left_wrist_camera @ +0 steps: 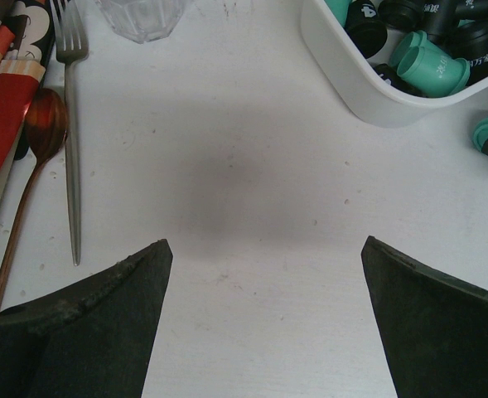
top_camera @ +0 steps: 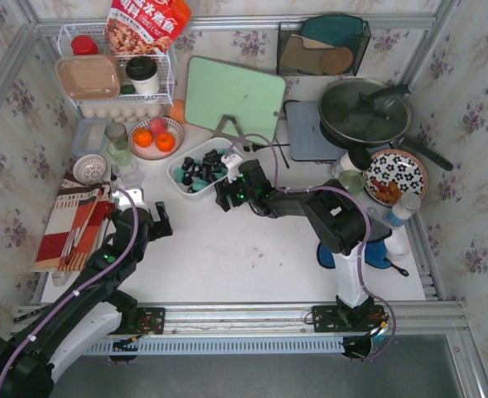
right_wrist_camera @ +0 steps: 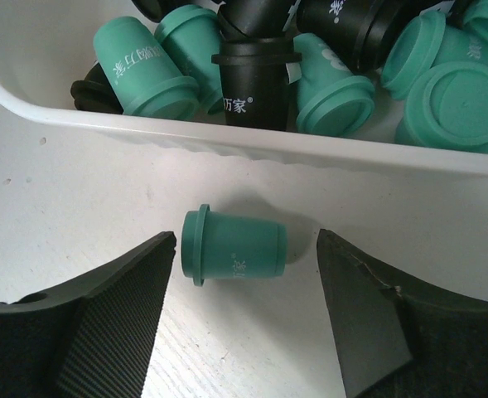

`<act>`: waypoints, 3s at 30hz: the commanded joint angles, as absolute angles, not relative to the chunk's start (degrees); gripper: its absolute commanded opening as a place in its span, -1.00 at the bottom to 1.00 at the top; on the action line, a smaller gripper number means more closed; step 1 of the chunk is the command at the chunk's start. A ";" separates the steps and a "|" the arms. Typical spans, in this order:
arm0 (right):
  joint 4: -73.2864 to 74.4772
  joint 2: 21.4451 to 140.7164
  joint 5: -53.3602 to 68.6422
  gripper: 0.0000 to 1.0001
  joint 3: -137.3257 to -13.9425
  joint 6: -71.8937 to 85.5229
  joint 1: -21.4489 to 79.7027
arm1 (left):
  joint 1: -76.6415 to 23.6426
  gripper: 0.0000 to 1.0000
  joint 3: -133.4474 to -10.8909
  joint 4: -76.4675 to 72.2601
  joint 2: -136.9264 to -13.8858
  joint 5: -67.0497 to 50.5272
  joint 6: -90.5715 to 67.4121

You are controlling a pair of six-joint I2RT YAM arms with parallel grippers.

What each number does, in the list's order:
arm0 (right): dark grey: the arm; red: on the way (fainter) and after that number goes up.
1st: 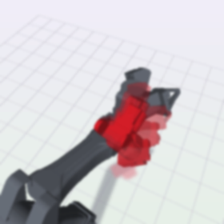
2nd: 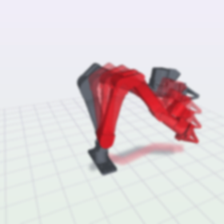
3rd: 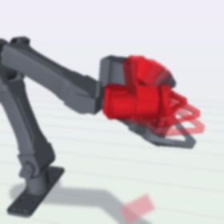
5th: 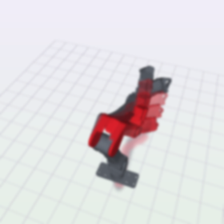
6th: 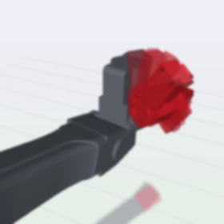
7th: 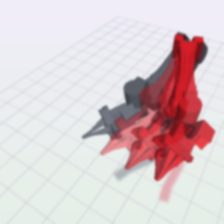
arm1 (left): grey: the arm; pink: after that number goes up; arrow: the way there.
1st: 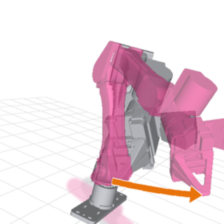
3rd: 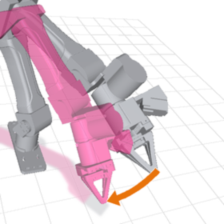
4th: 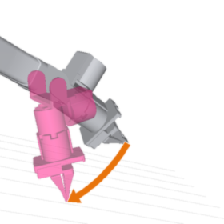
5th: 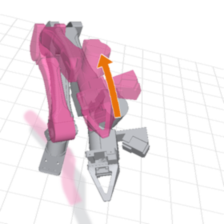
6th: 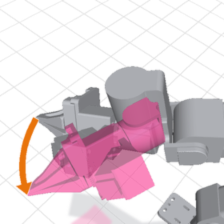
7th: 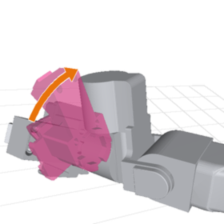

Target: Mix the coffee capsules in the storage basket

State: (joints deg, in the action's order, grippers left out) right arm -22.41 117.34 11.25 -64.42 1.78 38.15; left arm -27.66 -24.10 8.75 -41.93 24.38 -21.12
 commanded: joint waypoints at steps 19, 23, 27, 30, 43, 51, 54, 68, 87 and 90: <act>-24.79 110.68 12.91 -0.36 -60.80 4.60 38.23 | -27.55 0.98 -25.04 7.78 -41.52 23.91 -21.74; -25.74 105.94 12.44 -0.36 -57.58 6.13 38.24 | -27.61 0.98 -24.82 7.48 -41.31 23.54 -22.03; -26.89 101.26 11.11 -0.36 -54.78 7.02 38.23 | -27.59 0.98 -24.88 7.95 -40.81 23.37 -22.13; -26.16 98.70 8.23 -0.36 -54.85 7.03 38.23 | -27.60 0.98 -24.71 7.99 -40.20 23.33 -22.26; -29.32 101.54 -2.89 -0.36 -63.54 5.76 38.23 | -27.60 0.98 -25.22 8.56 -40.02 22.24 -22.32; -22.66 117.82 -4.95 -0.34 -81.81 5.09 38.23 | -27.60 0.98 -25.32 9.08 -39.22 21.89 -22.22; -20.05 123.02 -5.41 -0.29 -86.82 6.70 38.23 | -27.61 0.98 -25.31 9.14 -39.20 21.92 -22.06; -13.59 130.45 0.98 0.42 -93.78 10.82 38.24 | -27.57 0.98 -25.40 8.48 -40.89 21.71 -22.15; -23.72 100.46 -7.90 0.52 -67.67 6.86 40.24 | -27.60 0.98 -25.14 8.55 -39.88 21.28 -22.33; -27.61 92.26 -11.21 0.52 -58.83 5.79 40.34 | -27.55 0.98 -25.30 8.47 -40.28 20.79 -22.42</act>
State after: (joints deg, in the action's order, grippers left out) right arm -19.97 99.81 -4.64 -66.61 8.16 40.32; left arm -27.66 -25.02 9.30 -40.03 21.52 -22.15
